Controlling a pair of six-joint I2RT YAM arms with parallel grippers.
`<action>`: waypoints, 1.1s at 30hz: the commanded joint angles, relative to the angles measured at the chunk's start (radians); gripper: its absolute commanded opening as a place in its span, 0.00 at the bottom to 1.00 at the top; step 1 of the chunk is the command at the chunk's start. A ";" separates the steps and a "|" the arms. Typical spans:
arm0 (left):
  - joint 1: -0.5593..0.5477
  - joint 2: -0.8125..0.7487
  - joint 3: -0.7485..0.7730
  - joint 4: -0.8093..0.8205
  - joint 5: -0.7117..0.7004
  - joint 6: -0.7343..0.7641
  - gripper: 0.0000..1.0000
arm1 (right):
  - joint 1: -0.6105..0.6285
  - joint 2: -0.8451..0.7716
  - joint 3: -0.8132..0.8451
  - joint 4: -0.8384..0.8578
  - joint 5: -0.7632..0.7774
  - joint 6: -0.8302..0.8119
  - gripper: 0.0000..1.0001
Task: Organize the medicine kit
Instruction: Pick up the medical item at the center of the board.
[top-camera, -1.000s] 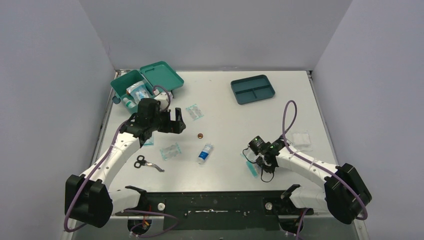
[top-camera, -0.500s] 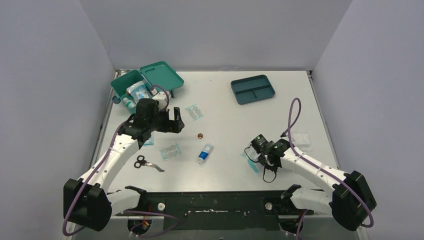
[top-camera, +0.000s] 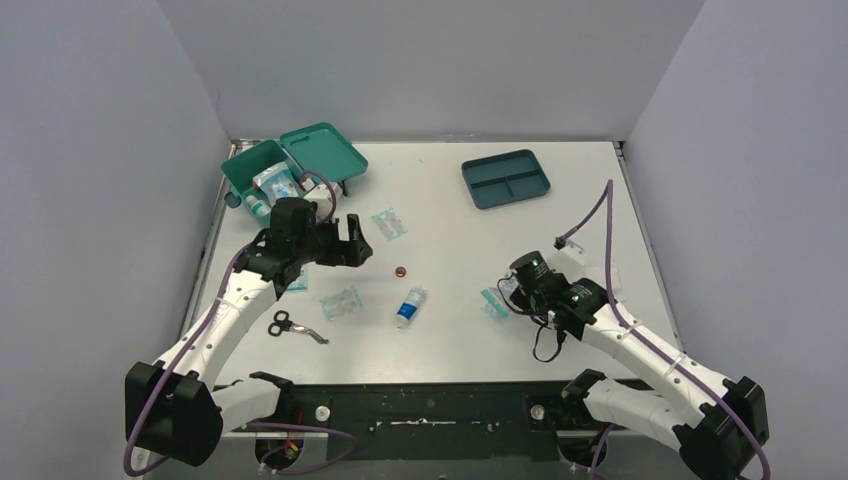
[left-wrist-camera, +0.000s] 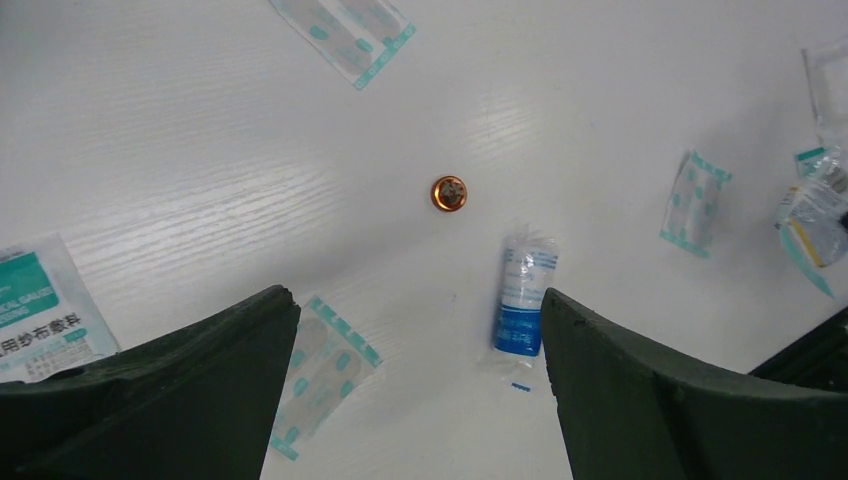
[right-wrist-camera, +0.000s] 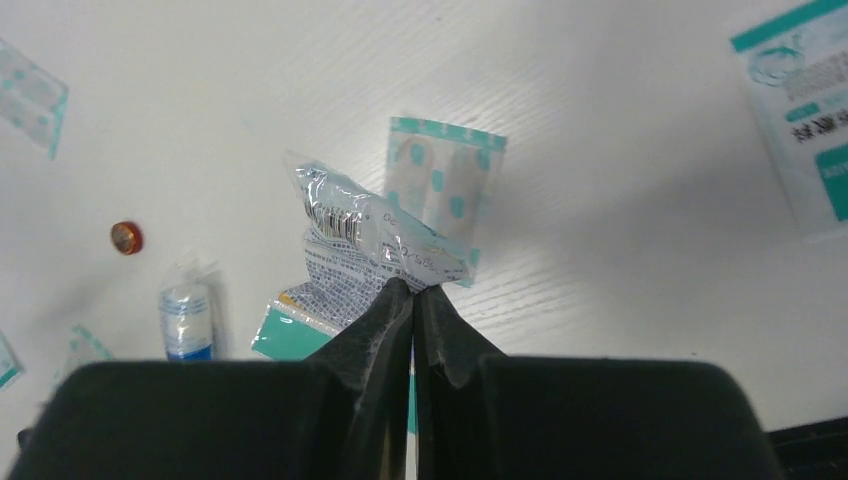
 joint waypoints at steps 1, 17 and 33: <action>0.004 -0.017 0.032 0.044 0.182 -0.068 0.87 | 0.010 -0.032 0.031 0.241 -0.126 -0.204 0.00; -0.066 0.067 -0.051 0.444 0.581 -0.434 0.67 | 0.026 0.051 0.047 0.726 -0.577 -0.370 0.00; -0.156 0.148 -0.054 0.559 0.546 -0.479 0.58 | 0.057 0.108 0.064 0.801 -0.633 -0.359 0.00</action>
